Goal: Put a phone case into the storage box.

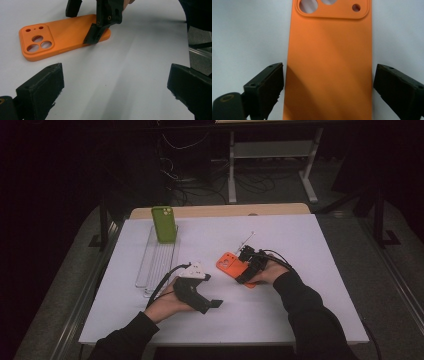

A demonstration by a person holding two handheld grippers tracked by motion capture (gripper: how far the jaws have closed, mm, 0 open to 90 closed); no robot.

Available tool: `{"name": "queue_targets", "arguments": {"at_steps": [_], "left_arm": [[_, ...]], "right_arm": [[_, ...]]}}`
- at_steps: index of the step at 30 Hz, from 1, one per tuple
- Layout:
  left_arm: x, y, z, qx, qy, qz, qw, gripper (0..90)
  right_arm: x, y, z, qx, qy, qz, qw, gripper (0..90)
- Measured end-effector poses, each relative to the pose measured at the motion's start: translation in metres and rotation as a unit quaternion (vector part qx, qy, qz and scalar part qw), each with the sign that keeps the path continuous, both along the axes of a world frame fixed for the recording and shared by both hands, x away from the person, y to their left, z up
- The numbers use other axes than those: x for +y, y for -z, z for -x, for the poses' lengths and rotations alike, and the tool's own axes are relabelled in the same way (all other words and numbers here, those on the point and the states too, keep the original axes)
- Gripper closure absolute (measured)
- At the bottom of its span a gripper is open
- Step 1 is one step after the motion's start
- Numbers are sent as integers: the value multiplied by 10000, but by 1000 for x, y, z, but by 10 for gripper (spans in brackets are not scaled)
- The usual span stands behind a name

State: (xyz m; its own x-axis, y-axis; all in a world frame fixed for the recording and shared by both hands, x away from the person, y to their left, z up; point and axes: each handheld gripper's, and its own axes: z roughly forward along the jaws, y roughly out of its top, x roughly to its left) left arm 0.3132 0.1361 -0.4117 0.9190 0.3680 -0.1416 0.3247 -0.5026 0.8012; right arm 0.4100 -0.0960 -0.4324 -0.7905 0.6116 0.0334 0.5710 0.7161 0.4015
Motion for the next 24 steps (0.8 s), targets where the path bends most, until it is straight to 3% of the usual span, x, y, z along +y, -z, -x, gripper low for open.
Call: {"name": "queue_targets", "arguments": {"at_steps": [16, 21, 24], "left_arm": [[1, 1, -1, -12, -46, -57, 10000, 5], [0, 0, -1, -11, 20, -69, 10000, 5], [-1, -5, -2, -91, 50, -181, 9998, 5]], "right_arm": [[-1, 1, -1, 21, -71, 52, 10000, 153], [-8, 0, -2, 70, -217, -40, 9997, 154], [-15, -3, 1, 39, -342, -24, 9994, 154]]}}
